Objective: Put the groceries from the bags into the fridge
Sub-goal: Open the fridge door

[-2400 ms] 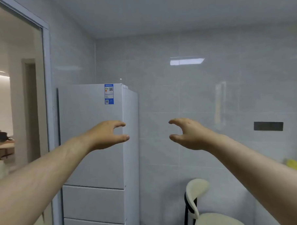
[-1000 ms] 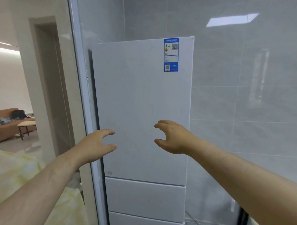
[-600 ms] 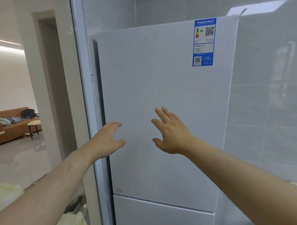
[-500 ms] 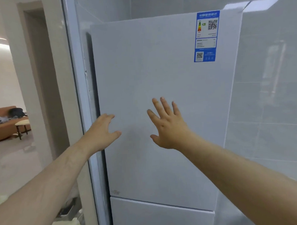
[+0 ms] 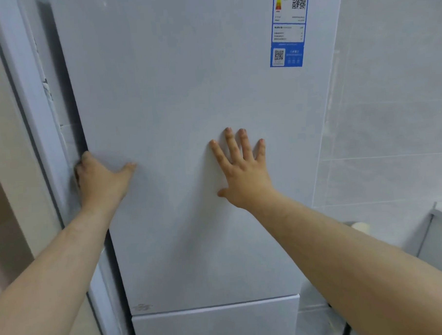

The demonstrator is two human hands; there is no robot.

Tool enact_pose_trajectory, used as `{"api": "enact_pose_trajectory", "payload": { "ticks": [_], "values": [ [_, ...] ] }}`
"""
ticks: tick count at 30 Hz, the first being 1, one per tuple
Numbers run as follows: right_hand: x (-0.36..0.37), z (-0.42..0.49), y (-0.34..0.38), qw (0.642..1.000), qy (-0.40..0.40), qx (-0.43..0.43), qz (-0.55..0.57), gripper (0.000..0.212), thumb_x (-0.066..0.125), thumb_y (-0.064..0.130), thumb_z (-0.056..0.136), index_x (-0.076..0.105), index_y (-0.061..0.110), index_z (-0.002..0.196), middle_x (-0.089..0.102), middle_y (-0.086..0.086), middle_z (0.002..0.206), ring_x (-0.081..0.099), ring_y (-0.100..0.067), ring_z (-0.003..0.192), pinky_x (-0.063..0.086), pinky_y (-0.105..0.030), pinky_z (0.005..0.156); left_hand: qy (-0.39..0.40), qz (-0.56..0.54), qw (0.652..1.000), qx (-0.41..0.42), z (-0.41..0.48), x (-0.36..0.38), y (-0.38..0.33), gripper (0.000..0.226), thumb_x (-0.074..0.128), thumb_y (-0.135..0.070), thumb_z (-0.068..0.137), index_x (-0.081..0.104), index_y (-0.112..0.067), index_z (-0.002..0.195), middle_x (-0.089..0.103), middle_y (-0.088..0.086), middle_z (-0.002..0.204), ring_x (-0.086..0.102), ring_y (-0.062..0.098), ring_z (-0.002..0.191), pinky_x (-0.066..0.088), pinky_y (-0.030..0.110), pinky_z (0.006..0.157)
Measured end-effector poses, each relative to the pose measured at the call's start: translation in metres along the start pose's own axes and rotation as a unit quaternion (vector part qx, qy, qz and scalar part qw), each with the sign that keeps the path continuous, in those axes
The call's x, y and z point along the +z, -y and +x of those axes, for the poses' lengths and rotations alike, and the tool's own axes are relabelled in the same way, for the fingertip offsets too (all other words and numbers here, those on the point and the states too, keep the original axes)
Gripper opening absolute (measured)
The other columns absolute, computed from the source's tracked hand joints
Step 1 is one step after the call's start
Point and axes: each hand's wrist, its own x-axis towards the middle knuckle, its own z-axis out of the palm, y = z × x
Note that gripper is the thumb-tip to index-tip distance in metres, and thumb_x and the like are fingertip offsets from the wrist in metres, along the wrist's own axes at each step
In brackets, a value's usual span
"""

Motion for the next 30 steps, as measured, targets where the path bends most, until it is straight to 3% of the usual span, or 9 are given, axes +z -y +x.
{"api": "enact_pose_trajectory", "payload": {
  "ticks": [6,9,12,15,18,22,27,30],
  "values": [
    [0.006,-0.002,-0.003,1.0,-0.003,-0.003,-0.002,0.118,0.061,0.066,0.081,-0.024,0.023,0.151,-0.028,-0.013,0.159,-0.02,-0.041,0.147,-0.001,-0.069,0.113,0.061,-0.121,0.99,-0.045,0.011,0.005,0.009,0.09,0.085,-0.049,0.058,0.044,-0.009,0.128,0.057,0.004,0.124,0.058,0.023,0.109,0.049,0.036,0.093],
    [0.004,-0.001,-0.002,1.0,0.003,-0.008,-0.005,0.117,0.061,0.064,0.082,-0.023,0.022,0.151,-0.028,-0.015,0.158,-0.02,-0.043,0.146,-0.001,-0.07,0.112,0.091,-0.127,0.986,-0.065,0.023,0.0,0.015,0.095,0.088,-0.056,0.051,0.05,-0.009,0.125,0.061,0.001,0.12,0.062,0.02,0.104,0.051,0.034,0.089],
    [0.002,-0.001,-0.003,1.0,0.01,-0.006,-0.004,0.115,0.06,0.064,0.083,-0.022,0.022,0.152,-0.028,-0.015,0.158,-0.021,-0.043,0.146,-0.001,-0.071,0.112,0.121,-0.122,0.983,-0.067,0.038,0.0,0.031,0.11,0.084,-0.074,0.032,0.057,-0.017,0.121,0.067,-0.002,0.115,0.067,0.017,0.099,0.056,0.039,0.086],
    [-0.001,-0.001,-0.001,1.0,0.021,-0.004,0.007,0.114,0.059,0.062,0.084,-0.022,0.022,0.152,-0.029,-0.015,0.158,-0.022,-0.042,0.146,0.001,-0.071,0.112,0.125,-0.118,0.983,-0.066,0.039,-0.003,0.034,0.112,0.082,-0.077,0.028,0.059,-0.018,0.12,0.068,-0.003,0.113,0.067,0.016,0.098,0.056,0.038,0.085],
    [-0.008,-0.003,0.0,0.999,0.038,-0.009,0.016,0.111,0.059,0.061,0.085,-0.021,0.023,0.152,-0.029,-0.014,0.158,-0.022,-0.041,0.146,0.003,-0.071,0.113,0.129,-0.112,0.983,-0.06,0.033,-0.01,0.028,0.111,0.082,-0.077,0.029,0.06,-0.018,0.12,0.068,-0.003,0.112,0.067,0.017,0.098,0.056,0.039,0.086],
    [-0.016,-0.014,-0.005,0.999,0.041,-0.02,0.021,0.109,0.057,0.061,0.086,-0.021,0.023,0.152,-0.03,-0.013,0.158,-0.022,-0.04,0.146,0.006,-0.07,0.113,0.117,-0.088,0.988,-0.047,0.014,-0.022,0.018,0.094,0.086,-0.062,0.047,0.058,-0.014,0.123,0.067,-0.002,0.115,0.065,0.017,0.101,0.053,0.034,0.089],
    [-0.034,-0.029,-0.004,0.995,0.075,-0.012,0.068,0.107,0.054,0.063,0.087,-0.022,0.025,0.152,-0.034,-0.009,0.157,-0.023,-0.037,0.147,0.011,-0.063,0.117,0.09,-0.059,0.992,-0.062,-0.015,-0.043,0.008,0.103,0.084,-0.062,0.05,0.047,-0.006,0.128,0.06,0.002,0.122,0.061,0.022,0.107,0.051,0.033,0.089],
    [-0.05,-0.042,-0.004,0.989,0.097,-0.002,0.114,0.1,0.054,0.057,0.09,-0.018,0.027,0.153,-0.031,-0.007,0.159,-0.02,-0.034,0.149,0.014,-0.057,0.119,0.082,-0.069,0.993,-0.055,-0.042,-0.058,0.0,0.09,0.086,-0.049,0.061,0.04,-0.005,0.125,0.053,-0.002,0.118,0.056,0.018,0.105,0.047,0.031,0.087]
  ]
}}
